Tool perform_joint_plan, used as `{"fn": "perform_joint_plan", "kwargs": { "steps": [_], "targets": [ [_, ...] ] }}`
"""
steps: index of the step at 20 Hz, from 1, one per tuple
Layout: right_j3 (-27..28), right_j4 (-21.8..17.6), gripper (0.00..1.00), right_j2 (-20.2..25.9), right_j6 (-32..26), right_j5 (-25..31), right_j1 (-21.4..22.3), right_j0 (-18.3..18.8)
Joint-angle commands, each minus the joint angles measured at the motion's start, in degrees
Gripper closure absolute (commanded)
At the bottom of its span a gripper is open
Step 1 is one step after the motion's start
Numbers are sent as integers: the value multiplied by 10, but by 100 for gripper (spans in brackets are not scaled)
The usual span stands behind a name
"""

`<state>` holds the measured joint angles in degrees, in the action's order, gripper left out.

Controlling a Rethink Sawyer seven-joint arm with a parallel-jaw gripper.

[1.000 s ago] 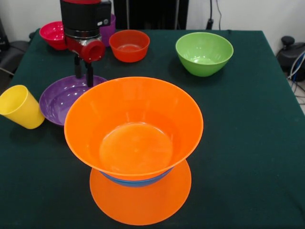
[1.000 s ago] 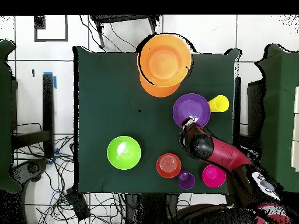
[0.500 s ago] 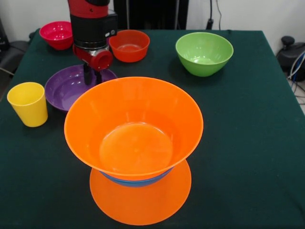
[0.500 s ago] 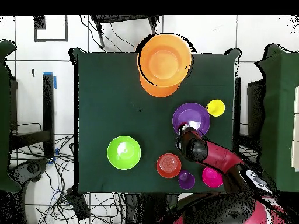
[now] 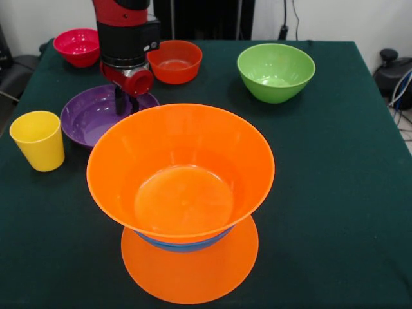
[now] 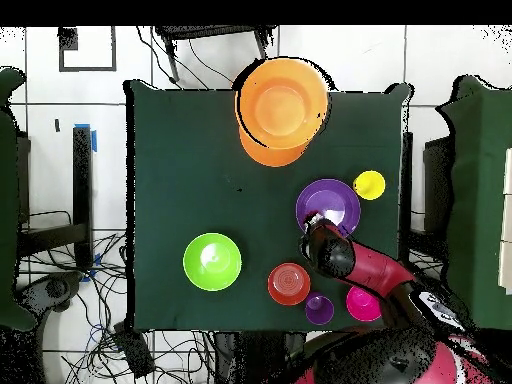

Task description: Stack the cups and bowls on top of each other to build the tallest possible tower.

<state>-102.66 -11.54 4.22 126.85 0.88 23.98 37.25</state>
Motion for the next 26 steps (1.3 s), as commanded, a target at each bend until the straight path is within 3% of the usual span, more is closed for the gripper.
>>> {"fn": "perform_joint_plan", "kwargs": {
  "steps": [1,10,15,19,26],
  "targets": [
    [-9,-26,0,46,19,17,15,-6],
    [-60,-13,0,53,11,78,103,-1],
    [-68,-10,0,64,-3,110,128,10],
    [-73,-24,0,69,-5,91,112,26],
    [-41,-57,0,77,-24,50,41,66]
  ]
}}
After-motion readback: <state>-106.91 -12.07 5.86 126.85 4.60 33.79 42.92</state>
